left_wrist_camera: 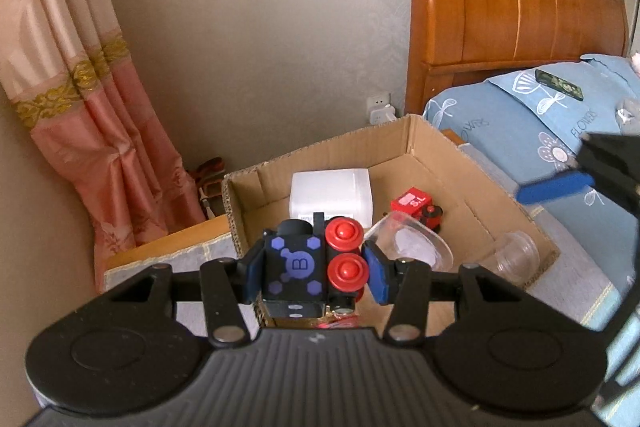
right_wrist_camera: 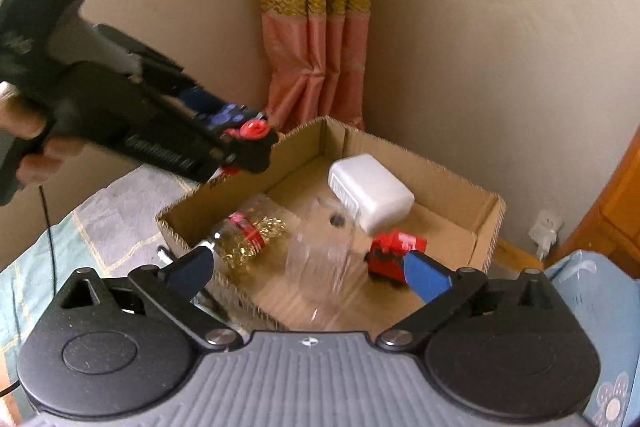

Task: Organize rigid objects
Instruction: 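Carry the cube toy and clear cup into the box and release both, then withdraw both tools from the box back over the bed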

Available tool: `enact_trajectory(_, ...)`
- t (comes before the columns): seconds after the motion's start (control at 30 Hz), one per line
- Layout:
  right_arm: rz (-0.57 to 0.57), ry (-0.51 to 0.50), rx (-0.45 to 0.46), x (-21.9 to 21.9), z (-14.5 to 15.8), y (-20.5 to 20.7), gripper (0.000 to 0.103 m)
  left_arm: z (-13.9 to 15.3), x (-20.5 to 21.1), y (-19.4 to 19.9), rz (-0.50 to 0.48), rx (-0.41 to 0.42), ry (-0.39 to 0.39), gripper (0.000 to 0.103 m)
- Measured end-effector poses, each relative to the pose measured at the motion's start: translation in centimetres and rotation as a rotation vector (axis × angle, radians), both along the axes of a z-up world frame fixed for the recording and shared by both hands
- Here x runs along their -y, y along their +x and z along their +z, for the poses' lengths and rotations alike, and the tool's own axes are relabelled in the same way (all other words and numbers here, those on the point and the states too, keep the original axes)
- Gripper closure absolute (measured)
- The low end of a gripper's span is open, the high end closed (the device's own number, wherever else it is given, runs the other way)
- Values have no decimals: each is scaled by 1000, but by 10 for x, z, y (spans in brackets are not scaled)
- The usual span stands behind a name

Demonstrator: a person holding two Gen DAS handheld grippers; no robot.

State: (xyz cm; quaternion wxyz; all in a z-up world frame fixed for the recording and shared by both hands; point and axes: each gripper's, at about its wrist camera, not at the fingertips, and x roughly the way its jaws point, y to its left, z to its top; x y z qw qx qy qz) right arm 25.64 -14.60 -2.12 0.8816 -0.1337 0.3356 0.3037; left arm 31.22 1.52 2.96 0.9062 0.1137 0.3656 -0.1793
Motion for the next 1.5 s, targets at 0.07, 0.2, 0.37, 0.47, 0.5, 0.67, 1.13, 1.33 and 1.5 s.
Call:
enact_trajectory(0.07,-6,2,-7,3,1,-4,0,-2,4,6,0,-7,3,54)
enact_trajectory(0.2,-9,2,9,8,7,-16,0,-7,8,19,16,-16,15,54)
enact_trajectory(0.37,-20,12,18,13,10,-28,0,-10,7,27,74,18,20,15)
enact_trajectory(0.47,-38,7,14,15,7,-32,0,-7,2,20,92,50,10,12)
enact_trajectory(0.5,-51,10,10,16,6,-33,0,-6,1,17,92,43,0,12)
enact_trajectory(0.67,-130,30,-44,21,-3,-35,0,-4,-5,-4,93,34,-15,7)
enact_trajectory(1.13,-397,83,-101,29,-42,-63,0,-35,-33,-96,228,31,-95,1)
enact_trajectory(1.33,-498,98,-134,19,-73,-59,0,-63,-48,-128,331,-7,-122,1)
enact_trajectory(1.5,-529,96,-148,4,-94,-49,0,-68,-49,-143,373,27,-77,1)
